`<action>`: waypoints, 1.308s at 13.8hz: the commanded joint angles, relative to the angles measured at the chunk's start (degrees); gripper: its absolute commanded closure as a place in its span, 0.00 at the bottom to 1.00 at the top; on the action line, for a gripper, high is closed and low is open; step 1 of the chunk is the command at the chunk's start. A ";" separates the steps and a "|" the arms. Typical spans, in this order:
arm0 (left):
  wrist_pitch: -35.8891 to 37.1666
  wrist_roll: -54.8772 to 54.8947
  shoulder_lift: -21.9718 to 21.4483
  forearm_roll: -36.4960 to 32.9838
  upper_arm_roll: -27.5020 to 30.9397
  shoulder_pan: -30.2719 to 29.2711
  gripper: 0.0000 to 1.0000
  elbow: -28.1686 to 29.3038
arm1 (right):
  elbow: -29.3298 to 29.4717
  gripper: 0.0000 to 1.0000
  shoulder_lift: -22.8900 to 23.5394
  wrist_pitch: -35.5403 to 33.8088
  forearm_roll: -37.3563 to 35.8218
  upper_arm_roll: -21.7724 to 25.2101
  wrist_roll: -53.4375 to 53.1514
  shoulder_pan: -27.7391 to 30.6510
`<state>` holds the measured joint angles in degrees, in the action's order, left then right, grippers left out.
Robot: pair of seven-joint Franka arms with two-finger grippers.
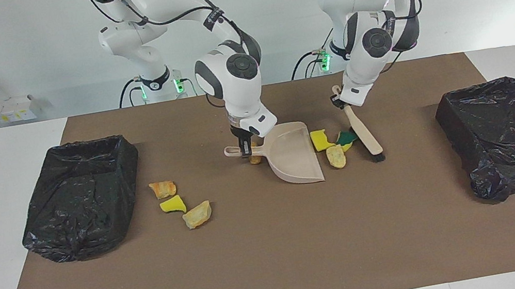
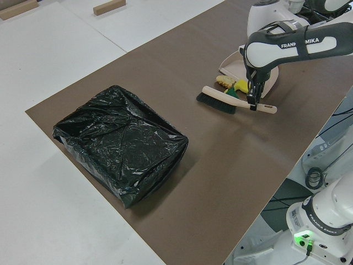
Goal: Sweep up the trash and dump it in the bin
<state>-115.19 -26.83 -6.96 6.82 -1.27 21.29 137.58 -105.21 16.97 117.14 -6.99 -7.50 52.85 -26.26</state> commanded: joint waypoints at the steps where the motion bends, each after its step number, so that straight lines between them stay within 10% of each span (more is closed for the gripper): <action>1: -4.42 0.81 1.94 5.38 0.66 3.58 1.00 0.85 | -1.93 1.00 -1.50 0.80 0.48 -0.32 -0.29 0.51; 9: -5.22 4.24 3.00 12.34 0.66 13.34 1.00 -2.49 | -2.01 1.00 -1.50 1.16 0.48 -0.32 -0.38 0.51; 18: 8.65 -1.80 -0.23 10.59 1.45 8.78 1.00 -8.57 | 0.27 1.00 -3.16 -2.52 1.00 -0.32 1.03 2.35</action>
<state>-110.16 -25.39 -3.95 18.08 0.26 31.12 128.96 -104.98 16.12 116.67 -6.99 -7.46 53.01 -25.37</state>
